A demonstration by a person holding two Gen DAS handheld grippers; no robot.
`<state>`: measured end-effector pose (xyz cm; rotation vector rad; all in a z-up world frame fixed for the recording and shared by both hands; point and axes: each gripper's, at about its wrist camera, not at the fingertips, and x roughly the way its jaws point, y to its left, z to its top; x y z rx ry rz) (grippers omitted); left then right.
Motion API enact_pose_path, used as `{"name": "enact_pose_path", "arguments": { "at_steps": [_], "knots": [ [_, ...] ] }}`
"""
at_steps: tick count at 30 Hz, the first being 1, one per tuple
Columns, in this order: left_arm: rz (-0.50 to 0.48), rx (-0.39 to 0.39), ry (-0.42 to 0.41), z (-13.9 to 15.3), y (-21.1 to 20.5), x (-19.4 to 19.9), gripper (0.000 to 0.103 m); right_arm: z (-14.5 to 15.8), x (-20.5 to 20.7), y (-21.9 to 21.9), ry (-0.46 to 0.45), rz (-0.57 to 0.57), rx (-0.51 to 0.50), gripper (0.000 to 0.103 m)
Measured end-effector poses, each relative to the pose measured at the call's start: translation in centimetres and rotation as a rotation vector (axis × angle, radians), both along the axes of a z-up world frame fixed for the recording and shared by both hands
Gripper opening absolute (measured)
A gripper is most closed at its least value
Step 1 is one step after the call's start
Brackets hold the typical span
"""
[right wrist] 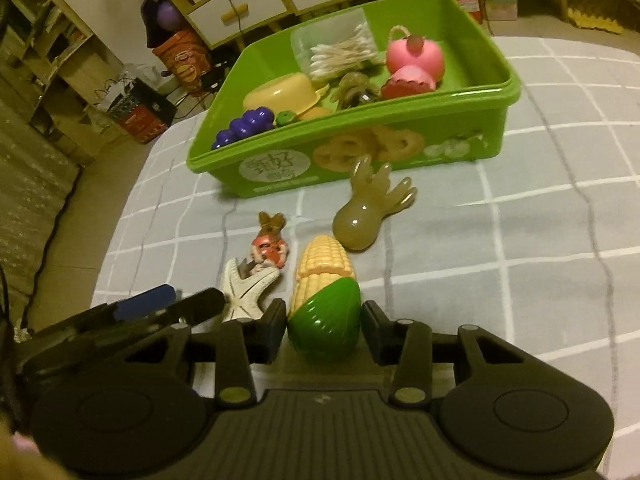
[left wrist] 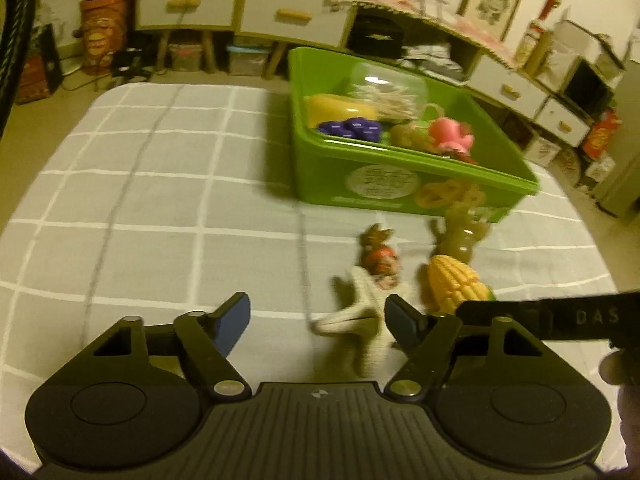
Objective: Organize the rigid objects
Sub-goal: 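Grasp the corn with the right tool while the left tool grasps the starfish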
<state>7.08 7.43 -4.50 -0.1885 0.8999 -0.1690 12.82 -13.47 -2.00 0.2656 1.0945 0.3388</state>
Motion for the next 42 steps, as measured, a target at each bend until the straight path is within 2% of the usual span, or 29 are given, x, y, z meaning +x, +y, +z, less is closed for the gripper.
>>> {"name": "enact_pose_path", "arguments": {
  "at_steps": [3, 7, 13, 19, 28, 36, 42],
  "knots": [
    [-0.058, 0.007, -0.022, -0.1, -1.2, -0.1, 0.080, 0.5, -0.1, -0.6, -0.015, -0.017, -0.003, 0.026],
    [-0.116, 0.081, -0.055, -0.6, -3.2, -0.3, 0.080, 0.8, -0.1, -1.2, -0.024, -0.030, -0.016, 0.026],
    [-0.135, 0.150, -0.076, -1.7, -4.7, 0.0, 0.076, 0.8, -0.2, -1.7, -0.026, -0.039, -0.032, 0.026],
    [-0.146, 0.190, -0.087, -2.0, -5.4, -0.2, 0.072, 0.7, -0.4, -1.1, -0.044, 0.006, -0.115, 0.025],
    [-0.135, 0.191, -0.083, -2.0, -5.2, -0.4, 0.072, -0.6, 0.0, -1.8, 0.003, -0.018, -0.058, 0.027],
    [-0.136, 0.179, -0.086, -1.6, -5.2, -0.5, 0.072, -0.4, 0.1, -2.0, 0.013, -0.027, -0.041, 0.026],
    [-0.133, 0.152, -0.089, -0.7, -5.0, -0.6, 0.072, 0.8, 0.0, -2.6, 0.002, -0.044, 0.019, 0.025]
  ]
}}
